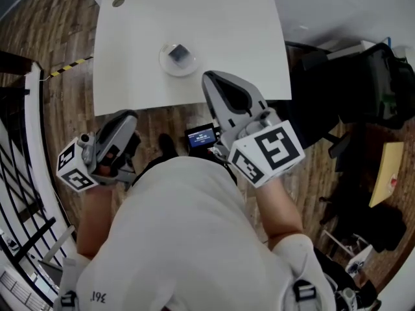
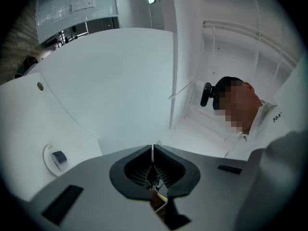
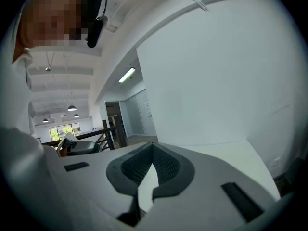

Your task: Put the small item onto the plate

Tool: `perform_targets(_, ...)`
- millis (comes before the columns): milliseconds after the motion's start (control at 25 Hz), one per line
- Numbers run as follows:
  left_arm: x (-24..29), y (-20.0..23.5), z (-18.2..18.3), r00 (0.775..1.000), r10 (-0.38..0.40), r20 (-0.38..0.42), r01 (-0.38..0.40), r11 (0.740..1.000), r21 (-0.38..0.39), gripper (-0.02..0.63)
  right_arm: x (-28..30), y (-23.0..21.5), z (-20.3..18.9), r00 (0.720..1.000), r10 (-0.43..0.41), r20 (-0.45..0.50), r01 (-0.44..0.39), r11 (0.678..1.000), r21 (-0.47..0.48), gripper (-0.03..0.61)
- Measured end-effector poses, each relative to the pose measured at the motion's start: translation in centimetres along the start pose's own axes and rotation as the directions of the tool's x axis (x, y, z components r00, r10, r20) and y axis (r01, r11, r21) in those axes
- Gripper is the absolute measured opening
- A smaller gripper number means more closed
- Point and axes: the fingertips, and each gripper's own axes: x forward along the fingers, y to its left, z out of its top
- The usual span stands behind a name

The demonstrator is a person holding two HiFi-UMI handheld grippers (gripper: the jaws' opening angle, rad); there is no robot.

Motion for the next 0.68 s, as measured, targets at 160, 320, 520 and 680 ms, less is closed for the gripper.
perform_targets(160,0.1,-0.17,0.12,1.0,-0.009,0.008,0.009,1.0,0.004,0.008,0.15,-0.08,0.21,1.0,0.0,0.001,0.0,1.0,-0.01,0.0)
perform_targets(320,0.02,-0.27,-0.15,1.0,-0.01,0.009,0.01,1.0,0.0,0.008,0.08,0.01,0.07,1.0,-0.002,-0.003,0.002,1.0,-0.015,0.0)
perform_targets(520,-0.22,-0.37,-0.32,1.0,-0.015,0.009,0.015,1.0,-0.009,0.008,0.03,0.19,0.14,1.0,-0.011,-0.003,0.011,1.0,-0.024,0.0)
perform_targets(680,-0.35,-0.52,-0.24,1.0,-0.022,0.007,0.022,1.0,-0.015,0.008,0.05,0.37,0.26,1.0,-0.019,-0.003,0.019,0.999,-0.029,0.0)
